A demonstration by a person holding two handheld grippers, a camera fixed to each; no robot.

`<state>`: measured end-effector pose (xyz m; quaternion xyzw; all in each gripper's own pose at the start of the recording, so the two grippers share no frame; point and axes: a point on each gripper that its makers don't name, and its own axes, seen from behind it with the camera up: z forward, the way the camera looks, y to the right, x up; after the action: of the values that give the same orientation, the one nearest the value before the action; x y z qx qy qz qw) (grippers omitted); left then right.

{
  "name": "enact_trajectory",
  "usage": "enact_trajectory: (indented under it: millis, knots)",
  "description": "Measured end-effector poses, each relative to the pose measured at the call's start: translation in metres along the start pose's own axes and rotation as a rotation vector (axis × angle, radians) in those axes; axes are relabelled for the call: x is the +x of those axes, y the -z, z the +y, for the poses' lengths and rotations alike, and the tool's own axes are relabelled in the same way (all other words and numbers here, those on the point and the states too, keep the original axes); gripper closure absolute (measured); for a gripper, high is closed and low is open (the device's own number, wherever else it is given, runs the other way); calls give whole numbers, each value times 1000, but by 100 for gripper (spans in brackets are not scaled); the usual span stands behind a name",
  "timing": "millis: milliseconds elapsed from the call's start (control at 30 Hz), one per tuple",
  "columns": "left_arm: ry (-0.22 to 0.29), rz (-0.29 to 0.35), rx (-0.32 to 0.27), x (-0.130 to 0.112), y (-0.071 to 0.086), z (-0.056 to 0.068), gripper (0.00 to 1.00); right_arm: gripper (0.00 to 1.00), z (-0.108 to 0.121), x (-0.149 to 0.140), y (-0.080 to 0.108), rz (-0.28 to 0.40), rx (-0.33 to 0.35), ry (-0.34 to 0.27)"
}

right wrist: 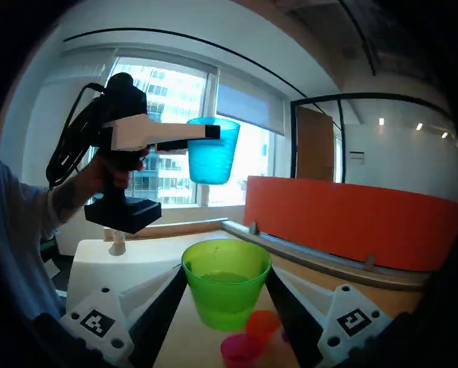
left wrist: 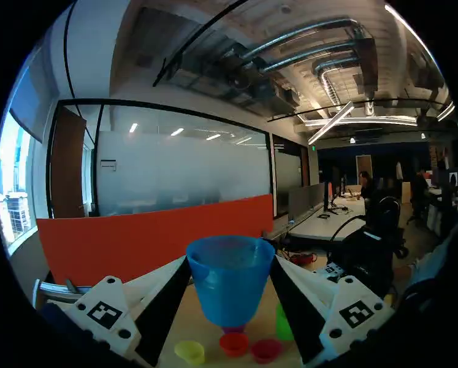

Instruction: Pour water

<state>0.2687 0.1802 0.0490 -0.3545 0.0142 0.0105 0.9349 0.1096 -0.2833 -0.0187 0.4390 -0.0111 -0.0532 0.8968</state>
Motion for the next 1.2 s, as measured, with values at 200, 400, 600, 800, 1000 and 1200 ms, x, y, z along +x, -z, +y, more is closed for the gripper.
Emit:
enact_trajectory:
  millis: [200, 400, 600, 800, 1000, 1200]
  knots:
    - [9, -45, 6, -20, 9, -7, 13, 11, 4, 0, 5, -3, -11, -3]
    - [-4, -65, 36, -37, 21, -19, 13, 11, 12, 0, 14, -9, -28, -12]
    - [4, -85, 66, -56, 33, -31, 13, 11, 23, 1, 26, -17, -54, -9]
    - [13, -104, 88, -75, 45, -38, 13, 10, 31, 2, 38, -25, -75, -9]
    - [1, -132, 98, -96, 54, -39, 13, 11, 40, 1, 47, -36, -94, -13]
    - [-10, -160, 97, -118, 59, -38, 13, 10, 47, 3, 52, -40, -108, -21]
